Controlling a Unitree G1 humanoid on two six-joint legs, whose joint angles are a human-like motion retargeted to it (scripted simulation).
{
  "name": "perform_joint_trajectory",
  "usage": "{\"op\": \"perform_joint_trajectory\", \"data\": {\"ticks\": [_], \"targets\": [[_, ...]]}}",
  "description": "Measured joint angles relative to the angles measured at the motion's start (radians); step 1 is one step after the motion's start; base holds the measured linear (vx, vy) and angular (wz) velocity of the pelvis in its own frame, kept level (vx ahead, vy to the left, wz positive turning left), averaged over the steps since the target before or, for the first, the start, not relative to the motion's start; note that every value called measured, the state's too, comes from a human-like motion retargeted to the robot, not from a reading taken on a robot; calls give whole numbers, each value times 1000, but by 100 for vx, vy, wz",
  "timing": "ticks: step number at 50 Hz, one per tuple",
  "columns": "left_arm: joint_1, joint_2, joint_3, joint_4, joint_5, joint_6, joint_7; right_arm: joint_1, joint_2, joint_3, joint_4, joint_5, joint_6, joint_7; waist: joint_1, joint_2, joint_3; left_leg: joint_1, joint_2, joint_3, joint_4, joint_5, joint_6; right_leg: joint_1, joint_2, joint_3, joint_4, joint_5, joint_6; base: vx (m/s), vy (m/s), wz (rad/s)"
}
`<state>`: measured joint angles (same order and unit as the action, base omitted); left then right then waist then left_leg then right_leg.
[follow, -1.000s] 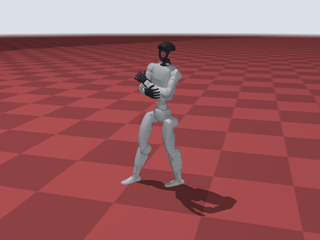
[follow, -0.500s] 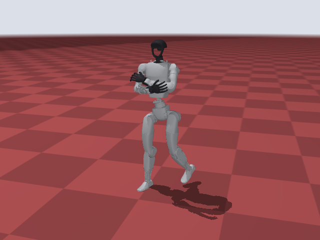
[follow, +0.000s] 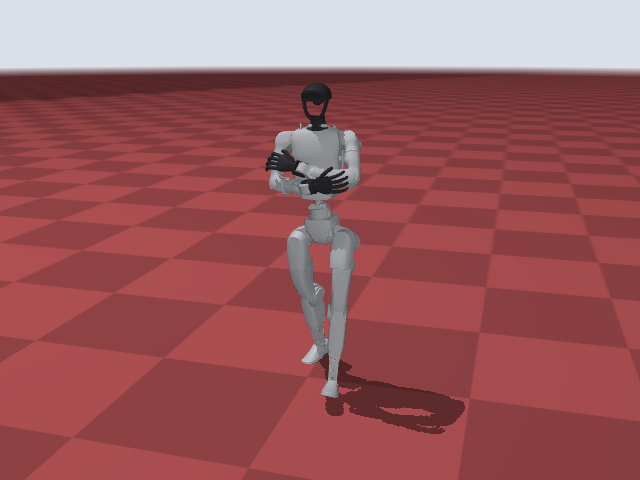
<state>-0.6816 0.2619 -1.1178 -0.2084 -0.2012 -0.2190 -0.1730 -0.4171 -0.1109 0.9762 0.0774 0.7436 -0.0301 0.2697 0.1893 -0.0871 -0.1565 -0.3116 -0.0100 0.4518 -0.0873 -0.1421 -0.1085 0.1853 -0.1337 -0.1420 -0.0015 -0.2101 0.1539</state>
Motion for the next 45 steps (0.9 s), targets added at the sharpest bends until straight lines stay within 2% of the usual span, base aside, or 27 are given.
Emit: {"op": "perform_joint_trajectory", "data": {"ticks": [5,8,11,13,15,18,22,25,28,30,32,35,37,41,45], "targets": [[-5,6,1,-1,8,16,8,7,9,-12,7,-10,-8,-30,-5,-2,-31,55,1,-89,0,54,29,42,10,16,81,45,-30,62,14,-9],[3,10,1,-5,34,14,11,19,13,-16,7,-22,-18,-31,-23,16,-54,121,22,-128,0,55,35,17,26,17,240,158,-64,66,18,9],[10,11,-2,-7,67,13,20,25,10,-22,1,-46,-23,-23,-43,37,-96,153,52,-159,10,19,40,-136,38,22,543,291,-78,60,19,14],[7,11,-3,-9,74,23,30,22,4,-29,-6,-53,-15,-26,-62,43,-118,157,61,-180,31,-17,42,-263,43,33,740,343,-77,53,17,28],[1,12,-2,-13,73,35,38,16,-3,-37,-15,-51,-4,-31,-83,49,-127,166,65,-200,50,-50,42,-375,51,43,883,348,-78,51,15,37],[1,9,-1,-15,65,46,35,14,-14,-42,-26,-41,4,-31,-113,63,-121,194,68,-226,75,-92,39,-495,53,29,961,282,-98,48,12,41],[8,0,4,-12,37,41,14,17,-25,-39,-34,-36,0,-20,-152,79,-98,238,60,-258,99,-141,39,-582,19,-47,848,193,-131,46,9,46],[16,-6,8,-9,12,30,6,23,-30,-37,-34,-35,-6,-16,-181,80,-79,273,40,-283,114,-175,38,-593,-7,-114,617,195,-134,46,4,59],[19,-14,7,-10,-24,23,17,29,-34,-38,-31,-31,-3,-30,-218,58,-54,319,-7,-323,129,-209,37,-551,-25,-145,280,284,-101,50,-2,88],[6,-14,4,-11,-44,28,44,22,-34,-42,-30,-30,10,-56,-248,37,-15,375,-40,-360,136,-236,39,-493,-38,-150,45,359,-56,56,-8,102],[-9,-9,-5,-9,-30,29,71,10,-25,-44,-29,-46,18,-74,-263,22,24,437,-51,-385,133,-262,40,-469,-45,-157,-84,369,5,59,-12,71],[-21,-5,-20,-2,5,11,95,3,-11,-45,-25,-75,10,-74,-263,22,42,499,-38,-402,125,-287,40,-510,-49,-184,-86,270,80,60,-15,41],[-15,-7,-30,-1,15,4,104,14,-4,-45,-24,-80,6,-76,-263,25,32,530,-28,-417,128,-296,41,-504,-49,-216,-86,243,94,63,-18,43],[-34,-14,-30,8,10,-3,120,18,-9,-55,-20,-69,4,-75,-250,19,4,560,-36,-452,159,-276,57,-467,-65,-232,-86,308,83,65,-22,35],[-30,-21,-30,10,8,14,105,41,-8,-57,-22,-34,9,-77,-228,5,-30,557,-44,-471,266,-174,88,-396,-81,-210,-86,332,65,66,-28,17]]}}
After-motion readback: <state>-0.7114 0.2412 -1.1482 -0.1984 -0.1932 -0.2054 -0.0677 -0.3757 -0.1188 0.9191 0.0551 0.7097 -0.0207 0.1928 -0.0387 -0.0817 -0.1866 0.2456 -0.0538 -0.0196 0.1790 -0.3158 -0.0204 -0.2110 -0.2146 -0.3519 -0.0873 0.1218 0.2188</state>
